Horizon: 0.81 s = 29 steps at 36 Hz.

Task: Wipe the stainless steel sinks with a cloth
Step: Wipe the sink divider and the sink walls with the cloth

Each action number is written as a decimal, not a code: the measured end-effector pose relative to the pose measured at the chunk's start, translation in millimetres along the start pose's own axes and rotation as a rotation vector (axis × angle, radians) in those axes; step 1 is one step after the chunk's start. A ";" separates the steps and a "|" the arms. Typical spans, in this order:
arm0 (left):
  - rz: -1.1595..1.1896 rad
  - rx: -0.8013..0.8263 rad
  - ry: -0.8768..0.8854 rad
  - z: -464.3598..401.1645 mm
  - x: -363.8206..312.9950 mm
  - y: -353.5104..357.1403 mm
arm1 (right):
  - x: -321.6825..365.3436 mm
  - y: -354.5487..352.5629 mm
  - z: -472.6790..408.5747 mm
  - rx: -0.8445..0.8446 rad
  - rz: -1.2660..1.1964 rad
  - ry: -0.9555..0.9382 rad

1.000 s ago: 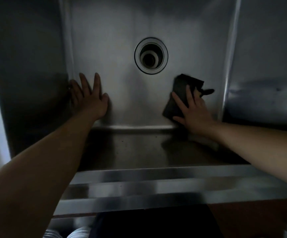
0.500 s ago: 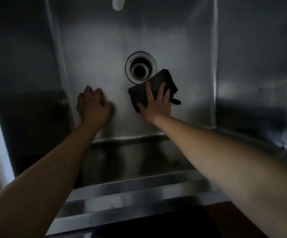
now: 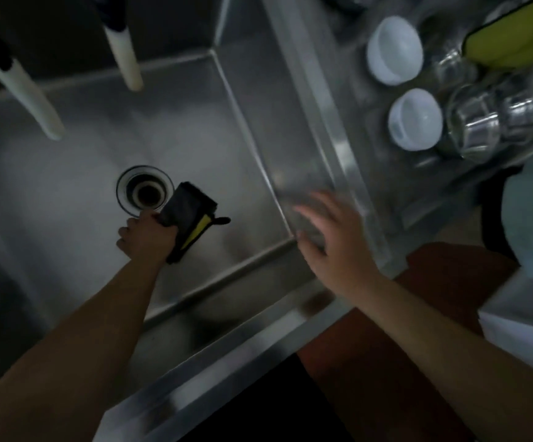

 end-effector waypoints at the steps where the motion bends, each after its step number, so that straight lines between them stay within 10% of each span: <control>1: 0.010 0.015 -0.007 -1.3 -3.1 -1.8 | -8.4 -11.3 -0.2 -0.083 0.014 0.034; 6: 0.224 0.149 0.063 -8.3 -27.8 -4.4 | -60.4 -20.1 -14.2 -0.124 0.152 0.262; 15: 0.299 0.514 -0.116 5.1 -63.6 13.1 | -102.9 19.8 -50.4 0.033 0.511 -0.071; 29: 0.792 0.335 -0.171 23.0 -195.4 106.2 | -111.9 30.0 -51.1 -0.104 0.388 -0.082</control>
Point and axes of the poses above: each hand's wrist, its own z-axis away from the middle knuckle, its own y-axis out of the palm, x = y × z, the point moved 6 cm from there along -z, towards the middle knuckle, and after that the axes turned 8 degrees about z, right-handed, at the moved point
